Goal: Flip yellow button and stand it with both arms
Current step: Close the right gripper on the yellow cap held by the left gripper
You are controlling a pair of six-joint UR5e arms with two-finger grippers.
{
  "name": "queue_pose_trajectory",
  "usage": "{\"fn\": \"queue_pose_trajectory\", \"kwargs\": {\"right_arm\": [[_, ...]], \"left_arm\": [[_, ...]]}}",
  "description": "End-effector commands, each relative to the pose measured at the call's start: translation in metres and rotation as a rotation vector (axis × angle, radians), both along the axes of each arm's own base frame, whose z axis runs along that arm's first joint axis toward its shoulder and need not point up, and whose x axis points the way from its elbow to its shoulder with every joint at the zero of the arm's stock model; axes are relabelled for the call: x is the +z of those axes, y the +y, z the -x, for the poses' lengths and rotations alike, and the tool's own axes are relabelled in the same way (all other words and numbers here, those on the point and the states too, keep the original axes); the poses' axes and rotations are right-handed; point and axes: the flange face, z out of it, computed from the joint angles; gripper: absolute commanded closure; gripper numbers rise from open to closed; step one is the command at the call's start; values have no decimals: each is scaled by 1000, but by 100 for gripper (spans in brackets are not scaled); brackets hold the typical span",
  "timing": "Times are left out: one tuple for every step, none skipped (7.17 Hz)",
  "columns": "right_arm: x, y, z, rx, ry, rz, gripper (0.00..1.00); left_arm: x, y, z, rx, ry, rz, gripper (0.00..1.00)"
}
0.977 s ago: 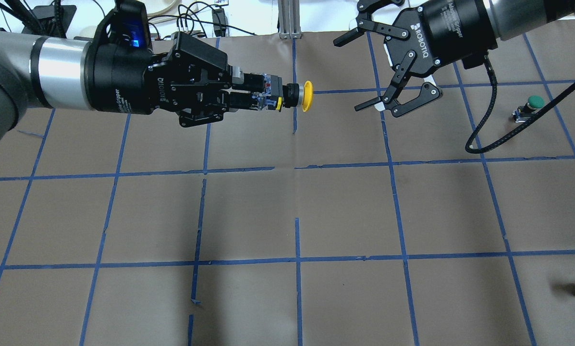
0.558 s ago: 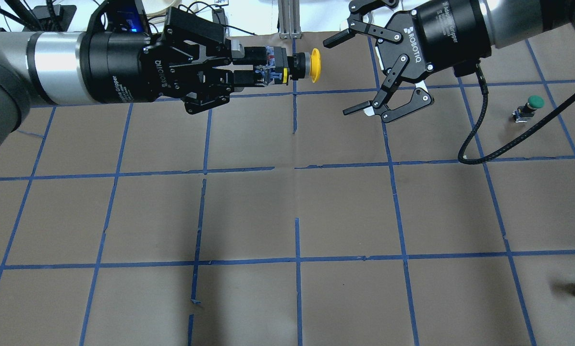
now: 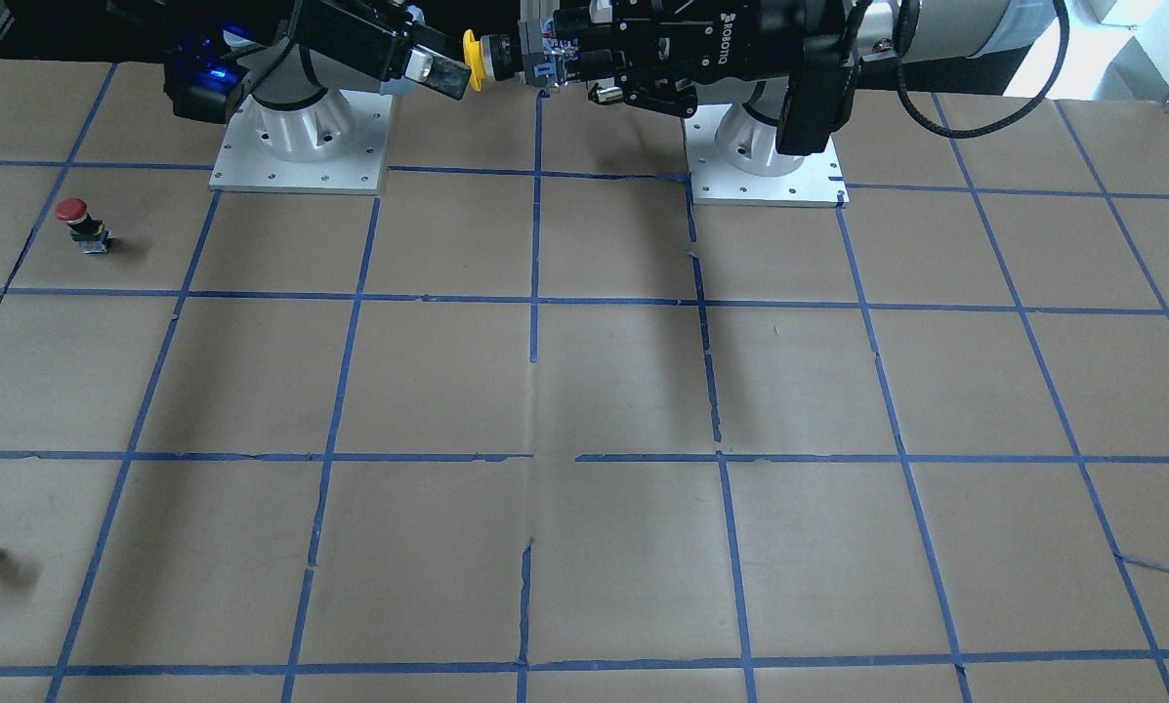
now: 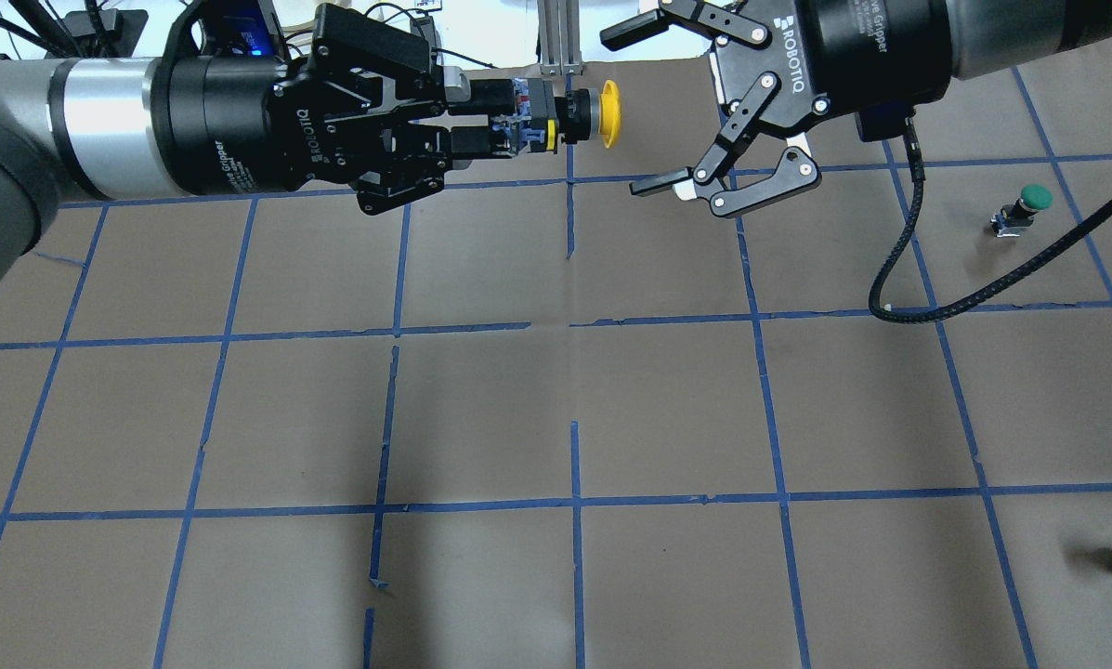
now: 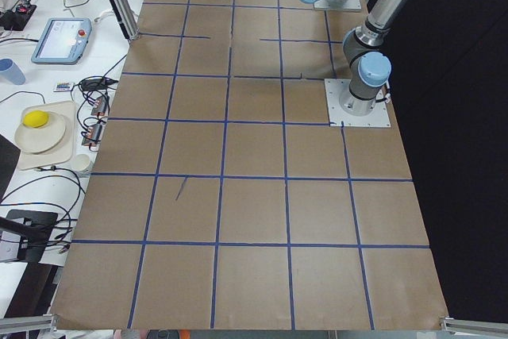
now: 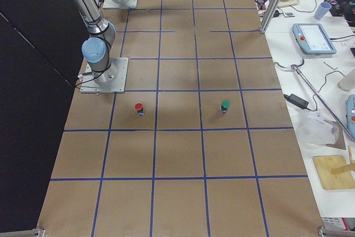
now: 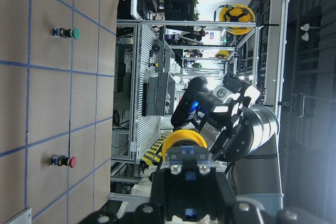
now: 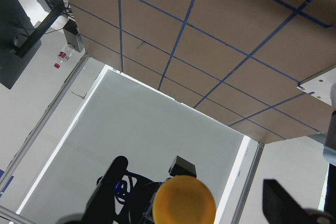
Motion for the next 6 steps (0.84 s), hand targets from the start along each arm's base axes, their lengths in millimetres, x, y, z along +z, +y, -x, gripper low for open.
{"fn": "queue_pose_trajectory", "kwargs": {"right_arm": [[-2,2,-5,7,-7,-10,1],[-1,2,-5,5,-6,-12,7],[-1,2,-4,3,-7,-13,18],[-2,2,-5,5,-7,-16,35],[-2,2,-5,4,-8,-17,49],[-2,1,-4,3,-8,-16,64]], "left_arm": [[-1,-1,0,-1,-1,0,98],[0,0,0,0,0,0,98],[0,0,-1,2,0,0,98],[-1,-1,-1,2,0,-1,98],[0,0,-1,1,0,2,98],[0,0,-1,1,-2,1,98]]}}
